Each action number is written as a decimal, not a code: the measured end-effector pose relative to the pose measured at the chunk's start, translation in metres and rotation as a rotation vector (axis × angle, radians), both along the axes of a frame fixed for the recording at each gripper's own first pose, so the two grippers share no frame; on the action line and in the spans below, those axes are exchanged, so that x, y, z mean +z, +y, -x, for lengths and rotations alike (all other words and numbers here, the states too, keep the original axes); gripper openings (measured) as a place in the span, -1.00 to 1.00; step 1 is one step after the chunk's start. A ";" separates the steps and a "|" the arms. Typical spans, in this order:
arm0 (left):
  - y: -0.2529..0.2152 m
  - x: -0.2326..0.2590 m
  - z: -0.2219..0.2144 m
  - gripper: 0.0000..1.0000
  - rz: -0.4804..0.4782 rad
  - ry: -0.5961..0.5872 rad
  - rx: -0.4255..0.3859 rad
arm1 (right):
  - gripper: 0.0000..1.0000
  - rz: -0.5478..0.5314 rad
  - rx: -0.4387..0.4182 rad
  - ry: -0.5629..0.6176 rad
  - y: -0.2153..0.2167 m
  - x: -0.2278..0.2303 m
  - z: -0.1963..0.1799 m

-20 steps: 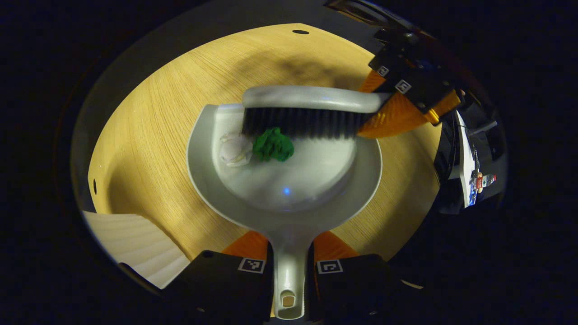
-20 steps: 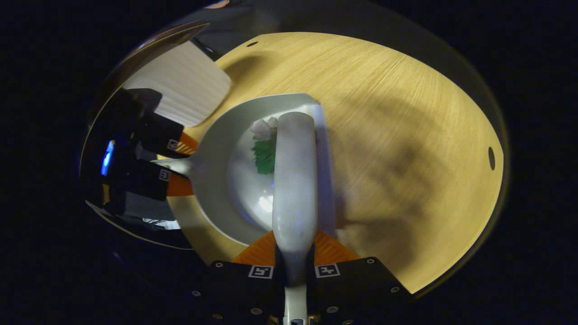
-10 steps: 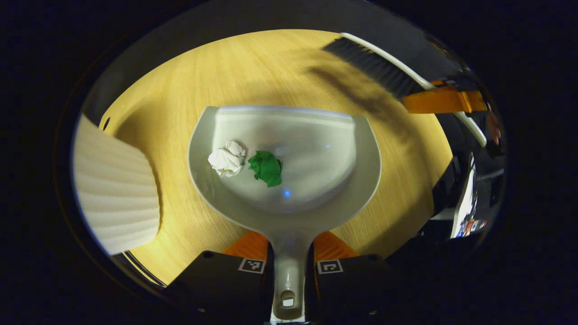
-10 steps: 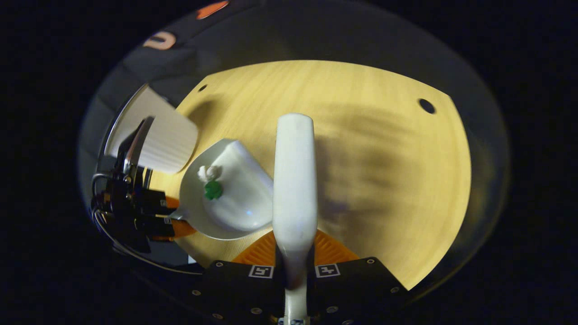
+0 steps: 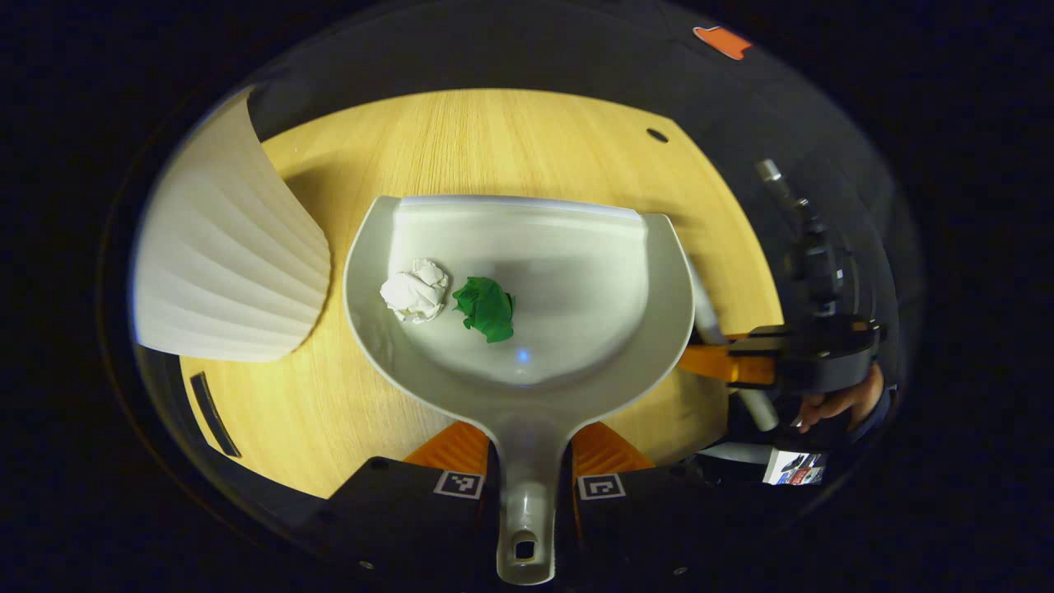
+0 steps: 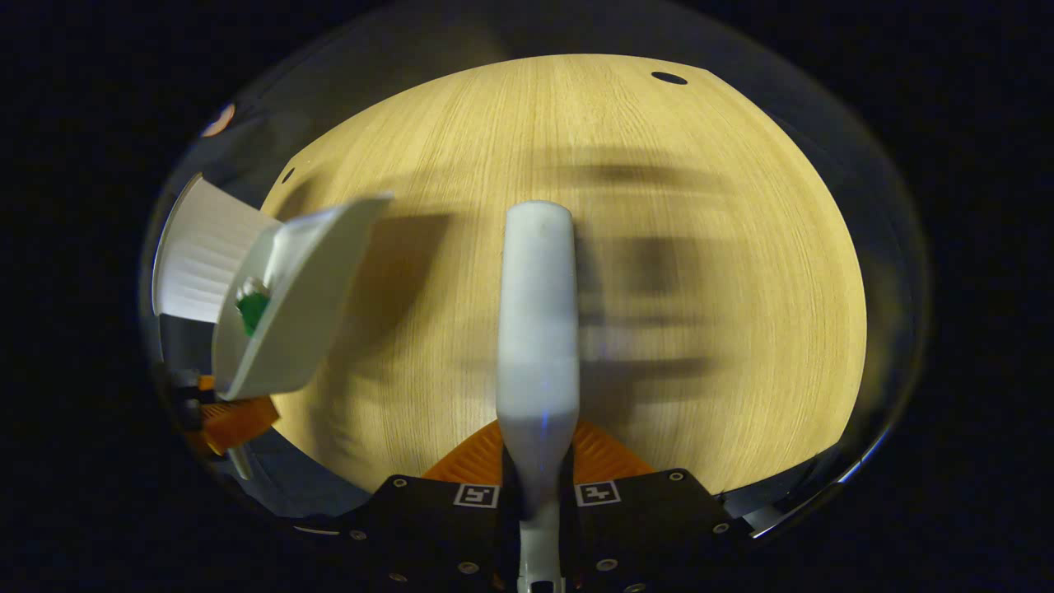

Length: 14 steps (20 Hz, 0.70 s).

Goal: Pick up the small broom and dustpan from the desktop, sweep the trash into the dustpan with the broom, and then empty the trash into the garbage bin.

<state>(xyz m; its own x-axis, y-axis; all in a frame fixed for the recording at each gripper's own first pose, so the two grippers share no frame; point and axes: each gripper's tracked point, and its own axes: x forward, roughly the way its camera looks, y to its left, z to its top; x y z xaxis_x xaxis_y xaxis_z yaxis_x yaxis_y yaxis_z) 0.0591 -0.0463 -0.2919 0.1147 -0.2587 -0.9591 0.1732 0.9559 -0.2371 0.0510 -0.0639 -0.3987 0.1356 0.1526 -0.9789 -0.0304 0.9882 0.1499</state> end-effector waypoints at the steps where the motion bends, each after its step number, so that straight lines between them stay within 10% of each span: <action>1: -0.002 0.014 -0.003 -0.46 0.021 -0.036 -0.008 | -0.63 -0.002 0.005 -0.003 0.002 0.000 0.000; 8: 0.030 0.102 -0.035 -0.46 0.076 -0.268 0.100 | -0.63 -0.007 0.070 -0.014 0.009 -0.004 0.001; 14: 0.185 0.108 -0.025 -0.47 -0.177 -0.226 0.286 | -0.63 -0.015 0.084 -0.014 0.010 -0.007 0.001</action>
